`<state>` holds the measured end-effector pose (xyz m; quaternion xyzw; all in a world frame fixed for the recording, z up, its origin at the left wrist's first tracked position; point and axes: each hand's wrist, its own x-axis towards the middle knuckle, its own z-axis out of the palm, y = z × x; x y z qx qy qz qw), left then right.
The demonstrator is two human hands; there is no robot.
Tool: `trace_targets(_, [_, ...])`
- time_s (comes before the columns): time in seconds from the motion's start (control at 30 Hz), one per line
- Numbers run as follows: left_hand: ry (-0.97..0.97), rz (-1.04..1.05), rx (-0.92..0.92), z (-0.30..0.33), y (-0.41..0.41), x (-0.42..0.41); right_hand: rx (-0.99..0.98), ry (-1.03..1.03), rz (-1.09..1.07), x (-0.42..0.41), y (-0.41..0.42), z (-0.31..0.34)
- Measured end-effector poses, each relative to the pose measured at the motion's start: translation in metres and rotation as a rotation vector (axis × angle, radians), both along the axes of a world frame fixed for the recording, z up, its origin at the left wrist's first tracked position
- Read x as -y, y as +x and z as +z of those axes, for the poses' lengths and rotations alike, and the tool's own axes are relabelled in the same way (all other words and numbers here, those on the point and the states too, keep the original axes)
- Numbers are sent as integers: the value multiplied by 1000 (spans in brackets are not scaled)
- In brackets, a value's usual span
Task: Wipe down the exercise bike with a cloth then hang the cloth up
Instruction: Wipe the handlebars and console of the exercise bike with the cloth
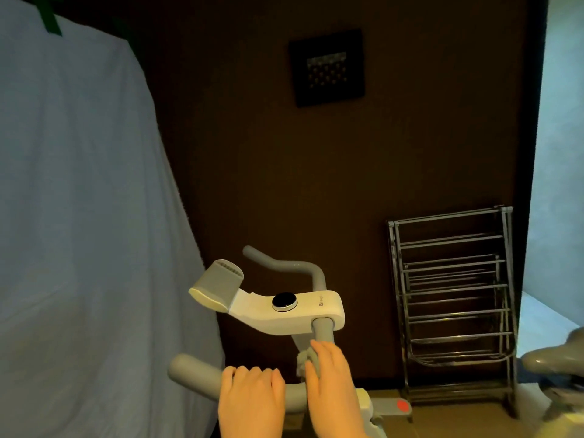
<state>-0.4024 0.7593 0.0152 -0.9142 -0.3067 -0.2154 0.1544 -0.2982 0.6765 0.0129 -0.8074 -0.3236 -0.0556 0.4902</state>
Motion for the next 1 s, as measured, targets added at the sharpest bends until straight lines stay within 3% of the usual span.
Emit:
trace_targets(0.07, [94,-23,23,-1,-1,0,-61,57,-52,-4,11,5])
trace_targets(0.13, [49,-25,3,5,-1,2,-73,17,-92,-5,3,10])
trace_targets(0.27, [50,-84,28,12,-2,-1,165,-2,-70,-7,-17,-17])
trace_targets(0.5, [77,-239,-108,21,-9,-8,5,-6,-143,-10,-16,3])
trace_targets(0.67, [10,-291,11,14,-11,-14,46,41,-44,-1,-37,-16])
trace_targets(0.83, [-43,-413,0,17,-19,-17,-59,162,-216,-20,-23,-6])
trace_targets(1.0, [-56,-475,75,13,-19,-23,-26,74,-221,-20,-37,-14])
